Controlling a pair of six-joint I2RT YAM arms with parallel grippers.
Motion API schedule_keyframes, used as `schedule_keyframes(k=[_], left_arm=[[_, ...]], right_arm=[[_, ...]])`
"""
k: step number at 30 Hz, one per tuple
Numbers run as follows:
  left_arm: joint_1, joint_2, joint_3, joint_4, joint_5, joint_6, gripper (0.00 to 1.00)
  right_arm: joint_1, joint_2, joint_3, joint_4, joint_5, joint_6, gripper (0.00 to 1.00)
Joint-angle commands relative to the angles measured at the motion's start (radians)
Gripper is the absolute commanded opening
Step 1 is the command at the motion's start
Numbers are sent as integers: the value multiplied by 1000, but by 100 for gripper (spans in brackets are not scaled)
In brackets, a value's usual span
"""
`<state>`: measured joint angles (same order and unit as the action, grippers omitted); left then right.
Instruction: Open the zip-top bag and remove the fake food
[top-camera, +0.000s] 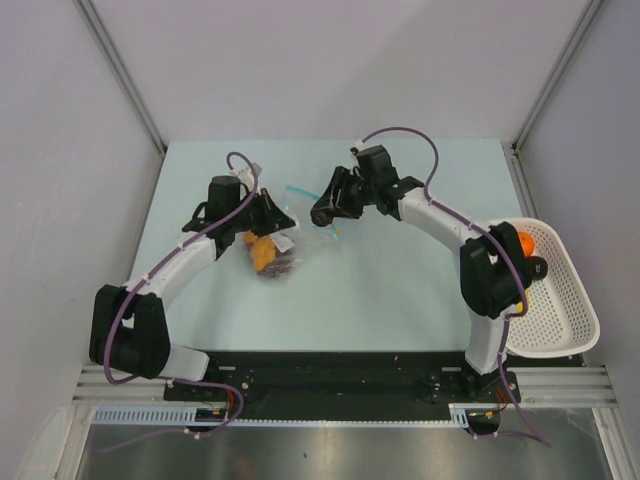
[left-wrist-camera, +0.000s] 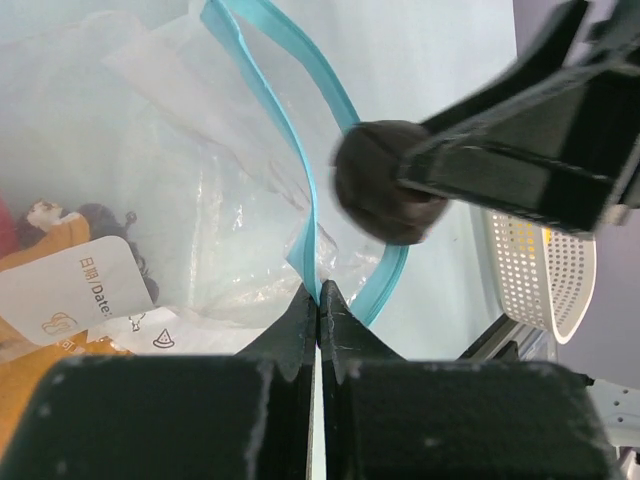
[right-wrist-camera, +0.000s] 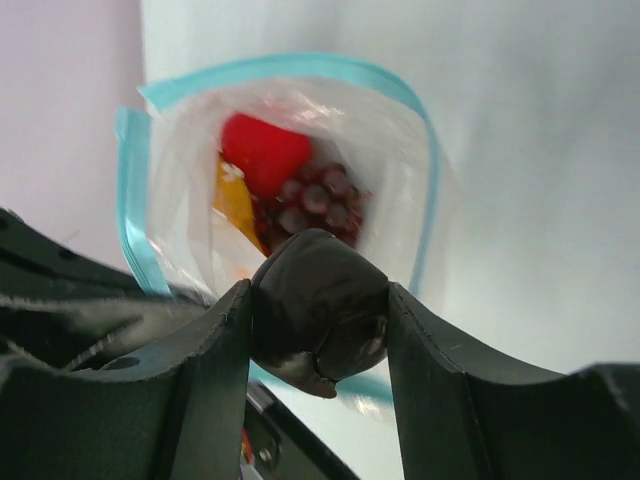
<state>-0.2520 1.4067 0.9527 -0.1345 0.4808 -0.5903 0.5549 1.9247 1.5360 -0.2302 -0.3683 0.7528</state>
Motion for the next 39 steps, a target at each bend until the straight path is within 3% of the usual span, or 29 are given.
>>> schedule_keyframes(k=[1,10,15,17,21,24,39], left_arm=[[8,-48,-23,41,30,44,0],[8,-55,-19,12,71,99,0],[5,-83,-41,68,110,87,0],[5,-83,-42,68,111,102,0],[2,-80,-48,93,137,98,0],[-1,-90,-78,128,166,66,0],[-62,-127,-86,148,189,43,0]], right_arm=[[-56,-182,-19,-259,78,-147,20],[-220,-535,-171,-610,367,-158,22],[-432,-732,-234,-919,587,-113,31],[-521,-791,-276,-966,618,-136,32],[-859,-901,-431,-980,534,-233,34],[-1031,-909,-508,-985,479,-283,34],[-1165,-705,-619,-821,551,-211,38]])
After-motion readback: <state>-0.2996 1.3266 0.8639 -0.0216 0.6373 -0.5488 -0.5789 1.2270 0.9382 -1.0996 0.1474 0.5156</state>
